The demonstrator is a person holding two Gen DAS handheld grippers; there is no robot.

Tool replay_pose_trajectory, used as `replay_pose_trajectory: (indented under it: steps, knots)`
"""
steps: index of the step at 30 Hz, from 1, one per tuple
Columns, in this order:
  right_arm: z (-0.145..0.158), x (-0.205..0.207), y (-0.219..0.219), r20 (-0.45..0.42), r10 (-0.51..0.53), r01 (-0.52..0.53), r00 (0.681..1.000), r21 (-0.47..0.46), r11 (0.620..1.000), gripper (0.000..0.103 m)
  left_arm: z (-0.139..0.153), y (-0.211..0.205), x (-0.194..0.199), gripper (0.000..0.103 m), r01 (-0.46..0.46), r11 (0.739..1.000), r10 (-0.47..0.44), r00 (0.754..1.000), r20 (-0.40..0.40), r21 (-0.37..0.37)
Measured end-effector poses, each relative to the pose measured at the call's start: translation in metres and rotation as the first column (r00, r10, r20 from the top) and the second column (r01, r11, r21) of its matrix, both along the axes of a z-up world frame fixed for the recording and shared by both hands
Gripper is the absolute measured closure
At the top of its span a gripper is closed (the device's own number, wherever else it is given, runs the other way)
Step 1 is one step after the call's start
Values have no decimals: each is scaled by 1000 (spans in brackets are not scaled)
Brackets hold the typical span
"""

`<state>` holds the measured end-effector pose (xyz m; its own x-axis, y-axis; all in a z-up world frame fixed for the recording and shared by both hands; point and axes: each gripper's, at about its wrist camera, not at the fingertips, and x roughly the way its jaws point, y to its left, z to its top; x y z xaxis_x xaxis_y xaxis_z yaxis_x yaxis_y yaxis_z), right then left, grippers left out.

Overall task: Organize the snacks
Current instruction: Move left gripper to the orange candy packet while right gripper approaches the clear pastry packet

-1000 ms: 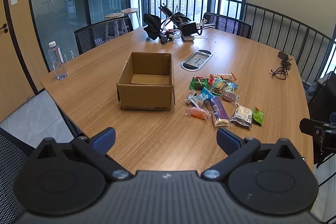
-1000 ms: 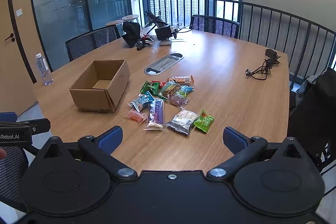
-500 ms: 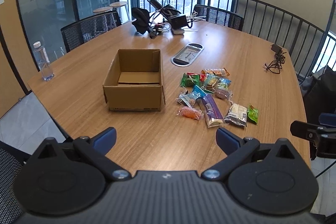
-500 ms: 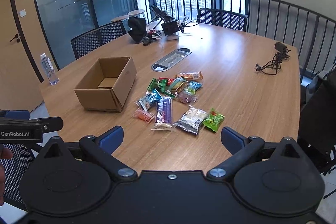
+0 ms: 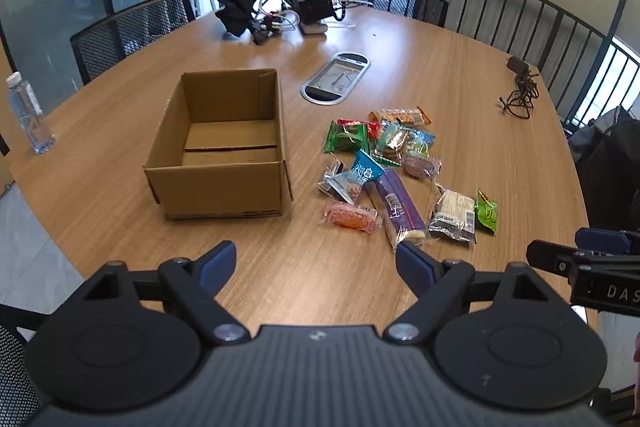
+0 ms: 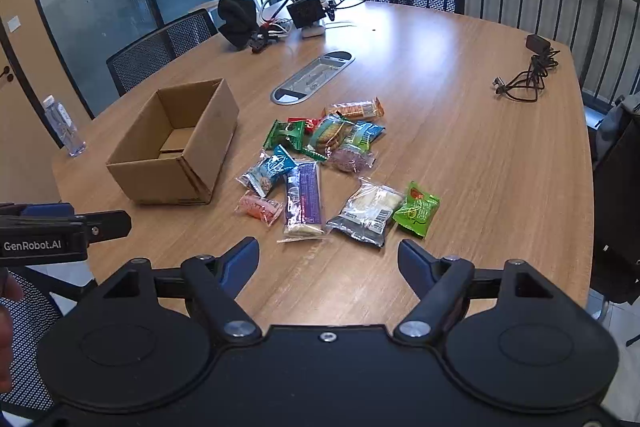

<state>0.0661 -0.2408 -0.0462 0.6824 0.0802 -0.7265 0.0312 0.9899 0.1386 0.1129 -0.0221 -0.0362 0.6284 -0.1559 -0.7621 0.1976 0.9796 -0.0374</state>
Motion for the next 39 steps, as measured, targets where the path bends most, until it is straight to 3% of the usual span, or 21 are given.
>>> replay_pose_trajectory:
  steps: [5, 16, 22, 29, 39]
  knots:
    - [-16, 21, 10, -28, -49, 48, 998, -40, 998, 28, -19, -11, 30, 22, 39, 999, -39, 998, -51, 8]
    - [-49, 54, 5, -98, -127, 124, 987, -36, 992, 28, -55, -29, 82, 26, 92, 996, -89, 987, -133, 17]
    - [-64, 66, 1, -140, -145, 142, 979, -32, 989, 28, -74, -37, 102, 35, 118, 993, -114, 977, -181, 7]
    - [-84, 84, -6, -183, -162, 160, 970, -28, 987, 35, -97, -48, 122, 39, 143, 990, -139, 965, -223, 0]
    - [-105, 114, -11, -222, -204, 204, 953, -24, 979, 36, -122, -61, 148, 44, 159, 987, -154, 954, -258, -2]
